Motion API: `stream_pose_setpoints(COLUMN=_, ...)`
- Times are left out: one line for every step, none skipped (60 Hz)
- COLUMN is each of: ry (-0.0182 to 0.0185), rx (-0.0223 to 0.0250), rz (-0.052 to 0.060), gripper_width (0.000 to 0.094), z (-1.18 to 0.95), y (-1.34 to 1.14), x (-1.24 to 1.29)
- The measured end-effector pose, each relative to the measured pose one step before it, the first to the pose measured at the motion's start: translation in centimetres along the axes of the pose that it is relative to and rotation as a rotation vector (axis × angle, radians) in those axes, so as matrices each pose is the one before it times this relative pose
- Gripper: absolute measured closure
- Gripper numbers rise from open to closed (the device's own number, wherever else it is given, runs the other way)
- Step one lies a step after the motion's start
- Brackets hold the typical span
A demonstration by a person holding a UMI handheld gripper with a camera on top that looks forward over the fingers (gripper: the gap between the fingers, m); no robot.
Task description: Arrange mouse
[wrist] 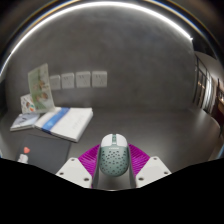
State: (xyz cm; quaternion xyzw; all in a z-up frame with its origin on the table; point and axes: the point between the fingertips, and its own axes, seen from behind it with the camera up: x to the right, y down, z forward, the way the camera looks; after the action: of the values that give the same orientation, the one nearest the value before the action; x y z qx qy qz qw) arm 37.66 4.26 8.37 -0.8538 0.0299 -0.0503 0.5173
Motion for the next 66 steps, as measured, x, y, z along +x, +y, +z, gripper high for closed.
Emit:
stream_pose_setpoints(ry=-0.00186, rx=0.01839, rz=0.0011, gripper_width=0.0503, z=-1.216, y=-0.595, x=-0.333)
stream_pose_setpoints(ry=-0.00263, rx=0.01485, rz=-0.0013, gripper_width=0.0503, z=-1.241, y=-0.533, x=-0.420)
stream_pose_setpoints(ry=-0.00293, rx=0.01148, rz=-0.0018, gripper_width=0.0504, z=-1.211, y=-0.460, x=-0.506)
stream_pose_setpoints(ry=-0.00361, rx=0.00942, rz=-0.0007, gripper_width=0.0503, z=-1.205, y=-0.414, x=-0.542)
stream_pose_setpoints(ry=-0.00417, rx=0.00879, rz=0.0024, gripper_width=0.0503, z=-1.205, y=-0.431, x=-0.594)
stream_pose_setpoints(ry=-0.00786, rx=0.00150, rz=0.0033, gripper_width=0.0503, z=-0.738, y=-0.732, x=-0.653)
stream_pose_setpoints(ry=-0.00843, rx=0.01172, rz=0.0108, gripper_width=0.0503, z=-1.088, y=-0.183, x=-0.683)
stream_pose_setpoints(ry=-0.01157, rx=0.00858, rz=0.0091, gripper_width=0.0505, z=-1.002, y=-0.367, x=-0.885)
stream_pose_setpoints(ry=-0.01600, rx=0.00905, rz=0.0088, gripper_width=0.0505, z=-0.900, y=-0.359, x=-1.096)
stream_pose_setpoints(ry=-0.01842, rx=0.00767, rz=0.0089, gripper_width=0.0506, z=-0.772, y=-0.298, x=-1.225)
stream_pose_setpoints(ry=-0.01984, rx=0.00582, rz=0.0098, gripper_width=0.0506, z=-0.696, y=-0.181, x=-1.245)
stream_pose_setpoints(ry=-0.02020, rx=0.00509, rz=0.0094, gripper_width=0.0507, z=-0.594, y=-0.178, x=-1.257)
stream_pose_setpoints(ry=-0.01860, rx=0.00494, rz=0.0077, gripper_width=0.0507, z=-0.397, y=-0.107, x=-1.280)
stream_pose_setpoints(ry=-0.01701, rx=0.00291, rz=0.0054, gripper_width=0.0507, z=-0.381, y=-0.028, x=-1.167)
stream_pose_setpoints(ry=-0.01558, rx=0.00167, rz=0.0032, gripper_width=0.0506, z=-0.214, y=0.081, x=-1.168)
stream_pose_setpoints(ry=-0.01347, rx=-0.00921, rz=-0.0022, gripper_width=0.0506, z=-0.107, y=-0.026, x=-1.230)
stream_pose_setpoints(ry=-0.01137, rx=-0.01116, rz=-0.0067, gripper_width=0.0506, z=0.181, y=0.145, x=-1.313)
stream_pose_setpoints(ry=-0.01512, rx=-0.00200, rz=-0.0130, gripper_width=0.0508, z=0.350, y=0.819, x=-0.930)
stream_pose_setpoints(ry=-0.01024, rx=-0.01643, rz=-0.0156, gripper_width=0.0508, z=0.199, y=0.691, x=-0.967)
stream_pose_setpoints(ry=-0.00752, rx=-0.01864, rz=-0.0185, gripper_width=0.0507, z=0.284, y=0.793, x=-0.890)
stream_pose_setpoints(ry=-0.00298, rx=-0.01807, rz=-0.0185, gripper_width=0.0506, z=0.372, y=0.718, x=-0.763)
stream_pose_setpoints(ry=0.00087, rx=-0.01505, rz=-0.0175, gripper_width=0.0506, z=0.409, y=0.661, x=-0.636)
stream_pose_setpoints(ry=0.00329, rx=-0.01126, rz=-0.0153, gripper_width=0.0506, z=0.433, y=0.505, x=-0.563)
stream_pose_setpoints(ry=0.00365, rx=-0.00792, rz=-0.0121, gripper_width=0.0505, z=0.516, y=0.442, x=-0.530)
stream_pose_setpoints(ry=0.00523, rx=-0.01257, rz=-0.0075, gripper_width=0.0506, z=0.101, y=0.371, x=-0.653)
stream_pose_setpoints(ry=-0.00119, rx=-0.00253, rz=-0.0057, gripper_width=0.0506, z=0.976, y=0.517, x=-0.506)
stream_pose_setpoints(ry=-0.00302, rx=-0.00879, rz=-0.0020, gripper_width=0.0505, z=0.641, y=0.425, x=-0.614)
stream_pose_setpoints(ry=-0.00609, rx=-0.00979, rz=-0.0003, gripper_width=0.0505, z=0.668, y=0.453, x=-0.613)
stream_pose_setpoints(ry=-0.00788, rx=-0.00978, rz=0.0013, gripper_width=0.0505, z=0.683, y=0.433, x=-0.653)
stream_pose_setpoints(ry=-0.00855, rx=-0.00814, rz=0.0012, gripper_width=0.0505, z=0.695, y=0.410, x=-0.651)
stream_pose_setpoints(ry=-0.00745, rx=-0.00714, rz=-0.0001, gripper_width=0.0505, z=0.680, y=0.367, x=-0.602)
stream_pose_setpoints(ry=-0.00500, rx=-0.00622, rz=-0.0001, gripper_width=0.0505, z=0.633, y=0.327, x=-0.514)
stream_pose_setpoints(ry=0.00130, rx=-0.00583, rz=-0.0002, gripper_width=0.0505, z=0.494, y=0.272, x=-0.436)
stream_pose_setpoints(ry=0.00165, rx=-0.00411, rz=0.0017, gripper_width=0.0505, z=0.657, y=0.275, x=-0.411)
stream_pose_setpoints(ry=0.00374, rx=-0.00425, rz=0.0007, gripper_width=0.0506, z=0.633, y=0.210, x=-0.253)
stream_pose_setpoints(ry=0.00539, rx=-0.00441, rz=-0.0004, gripper_width=0.0504, z=0.628, y=0.230, x=-0.223)
stream_pose_setpoints(ry=0.00593, rx=-0.00570, rz=-0.0011, gripper_width=0.0505, z=0.616, y=0.248, x=-0.220)
stream_pose_setpoints(ry=0.00543, rx=-0.00785, rz=-0.0018, gripper_width=0.0506, z=0.585, y=0.272, x=-0.223)
stream_pose_setpoints(ry=0.00433, rx=-0.00922, rz=-0.0010, gripper_width=0.0505, z=0.549, y=0.295, x=-0.235)
stream_pose_setpoints(ry=0.00329, rx=-0.01015, rz=0.0007, gripper_width=0.0506, z=0.523, y=0.304, x=-0.259)
stream_pose_setpoints(ry=0.00236, rx=-0.01169, rz=0.0023, gripper_width=0.0506, z=0.507, y=0.311, x=-0.302)
stream_pose_setpoints(ry=0.00068, rx=-0.01239, rz=0.0041, gripper_width=0.0505, z=0.335, y=0.304, x=-0.267)
stream_pose_setpoints(ry=0.00235, rx=-0.00971, rz=0.0051, gripper_width=0.0505, z=0.402, y=0.189, x=-0.343)
stream_pose_setpoints(ry=0.00261, rx=-0.00607, rz=0.0036, gripper_width=0.0504, z=0.405, y=0.159, x=-0.258)
stream_pose_setpoints(ry=0.00309, rx=-0.00402, rz=0.0016, gripper_width=0.0504, z=0.370, y=0.087, x=-0.221)
stream_pose_setpoints(ry=0.00335, rx=-0.00183, rz=0.0005, gripper_width=0.0504, z=0.365, y=0.072, x=-0.242)
stream_pose_setpoints(ry=0.00252, rx=-0.00165, rz=-0.0009, gripper_width=0.0504, z=0.352, y=0.096, x=-0.239)
stream_pose_setpoints(ry=0.00134, rx=-0.00299, rz=-0.0019, gripper_width=0.0501, z=0.363, y=0.168, x=-0.242)
stream_pose_setpoints(ry=-0.00194, rx=-0.00741, rz=-0.0029, gripper_width=0.0500, z=0.327, y=0.262, x=-0.191)
stream_pose_setpoints(ry=-0.00066, rx=-0.00914, rz=-0.0035, gripper_width=0.0498, z=0.445, y=0.281, x=-0.162)
stream_pose_setpoints(ry=0.00093, rx=-0.01446, rz=-0.0068, gripper_width=0.0478, z=0.159, y=0.379, x=-0.129)
stream_pose_setpoints(ry=0.00469, rx=0.02944, rz=0.0061, gripper_width=0.0482, z=0.123, y=-0.633, x=-0.029)
stream_pose_setpoints(ry=0.00466, rx=0.01463, rz=0.0018, gripper_width=0.0482, z=0.135, y=-0.147, x=-0.039)
stream_pose_setpoints(ry=0.00107, rx=-0.00459, rz=0.0035, gripper_width=0.0486, z=0.067, y=0.229, x=-0.021)
stream_pose_setpoints(ry=-0.00048, rx=0.00803, rz=0.0065, gripper_width=0.0484, z=0.004, y=-0.079, x=-0.039)
stream_pose_setpoints(ry=-0.00159, rx=0.00982, rz=0.0067, gripper_width=0.0485, z=-0.026, y=-0.097, x=-0.027)
stream_pose_setpoints(ry=-0.00433, rx=0.00522, rz=0.0067, gripper_width=0.0485, z=0.032, y=0.087, x=0.029)
stream_pose_setpoints(ry=-0.00354, rx=0.00430, rz=0.0060, gripper_width=0.0483, z=0.010, y=0.037, x=-0.007)
stream_pose_setpoints(ry=-0.00235, rx=0.00564, rz=0.0066, gripper_width=0.0483, z=-0.018, y=-0.092, x=0.003)
stream_pose_setpoints(ry=0.00020, rx=-0.00049, rz=0.0037, gripper_width=0.0481, z=0.016, y=0.060, x=0.043)
stream_pose_setpoints(ry=-0.00023, rx=-0.00228, rz=0.0019, gripper_width=0.0483, z=-0.009, y=0.053, x=0.012)
stream_pose_setpoints(ry=0.00102, rx=0.00073, rz=-0.0005, gripper_width=0.0483, z=0.010, y=-0.028, x=0.003)
stream_pose_setpoints(ry=0.00136, rx=-0.00095, rz=-0.0025, gripper_width=0.0482, z=-0.089, y=0.006, x=-0.045)
stream_pose_setpoints(ry=-0.00010, rx=0.00197, rz=-0.0026, gripper_width=0.0480, z=-0.018, y=0.010, x=0.102)
stream_pose_setpoints(ry=0.00083, rx=-0.00080, rz=-0.0019, gripper_width=0.0458, z=-0.020, y=0.010, x=-0.001)
stream_pose_setpoints(ry=0.00039, rx=-0.00253, rz=-0.0018, gripper_width=0.0458, z=-0.014, y=0.020, x=-0.010)
